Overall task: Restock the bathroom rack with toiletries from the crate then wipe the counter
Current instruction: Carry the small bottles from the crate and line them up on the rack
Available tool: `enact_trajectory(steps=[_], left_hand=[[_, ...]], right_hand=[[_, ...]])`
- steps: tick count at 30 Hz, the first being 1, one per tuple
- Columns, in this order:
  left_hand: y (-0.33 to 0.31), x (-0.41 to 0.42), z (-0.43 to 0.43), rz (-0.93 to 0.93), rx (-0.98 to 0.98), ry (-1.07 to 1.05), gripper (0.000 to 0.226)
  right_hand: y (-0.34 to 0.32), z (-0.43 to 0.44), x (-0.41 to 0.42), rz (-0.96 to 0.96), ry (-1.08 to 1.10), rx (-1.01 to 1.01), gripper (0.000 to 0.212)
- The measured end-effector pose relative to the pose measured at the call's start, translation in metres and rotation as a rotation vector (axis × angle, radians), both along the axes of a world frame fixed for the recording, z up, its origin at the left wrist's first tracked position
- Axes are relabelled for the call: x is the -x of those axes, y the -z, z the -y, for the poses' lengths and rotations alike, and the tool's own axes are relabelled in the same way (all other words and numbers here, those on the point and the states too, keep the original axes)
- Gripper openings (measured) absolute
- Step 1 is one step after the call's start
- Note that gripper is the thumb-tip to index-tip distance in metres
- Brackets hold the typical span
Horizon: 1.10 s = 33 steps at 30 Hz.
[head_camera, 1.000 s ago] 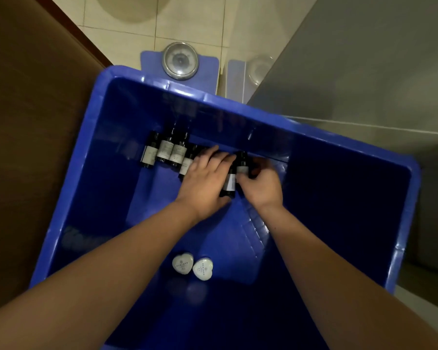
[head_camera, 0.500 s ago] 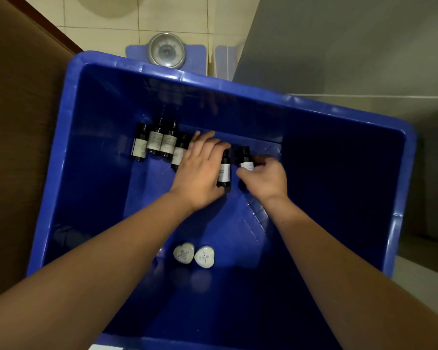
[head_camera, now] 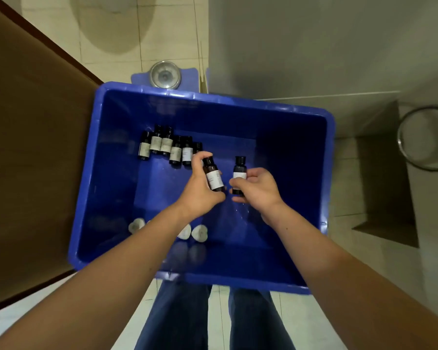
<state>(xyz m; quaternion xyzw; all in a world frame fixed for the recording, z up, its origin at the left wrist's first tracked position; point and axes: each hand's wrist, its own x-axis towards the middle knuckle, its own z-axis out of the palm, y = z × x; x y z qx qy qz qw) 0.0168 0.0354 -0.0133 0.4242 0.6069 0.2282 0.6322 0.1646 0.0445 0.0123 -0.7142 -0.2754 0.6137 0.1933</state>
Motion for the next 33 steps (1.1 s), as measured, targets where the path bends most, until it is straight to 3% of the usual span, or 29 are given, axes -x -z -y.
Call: enact_trajectory(steps=[6,15,26,33], left_hand=[[-0.075,-0.029,0.023,0.090,0.058,-0.050,0.090],[-0.194,-0.090,0.046,0.142,-0.047,-0.082,0.089],[-0.288,-0.183,0.054,0.131,-0.095,-0.048,0.018],[-0.333,-0.235,0.049,0.233,-0.113,0.078,0.020]], right_hand=[[-0.071,0.029,-0.026,0.012,0.029,-0.077,0.031],[-0.184,0.063,-0.085,-0.014,0.031,-0.195,0.024],[-0.285,0.094,-0.178,-0.103,0.215,-0.397,0.011],[-0.317,0.108,-0.234,-0.154,0.350,-0.470,0.021]])
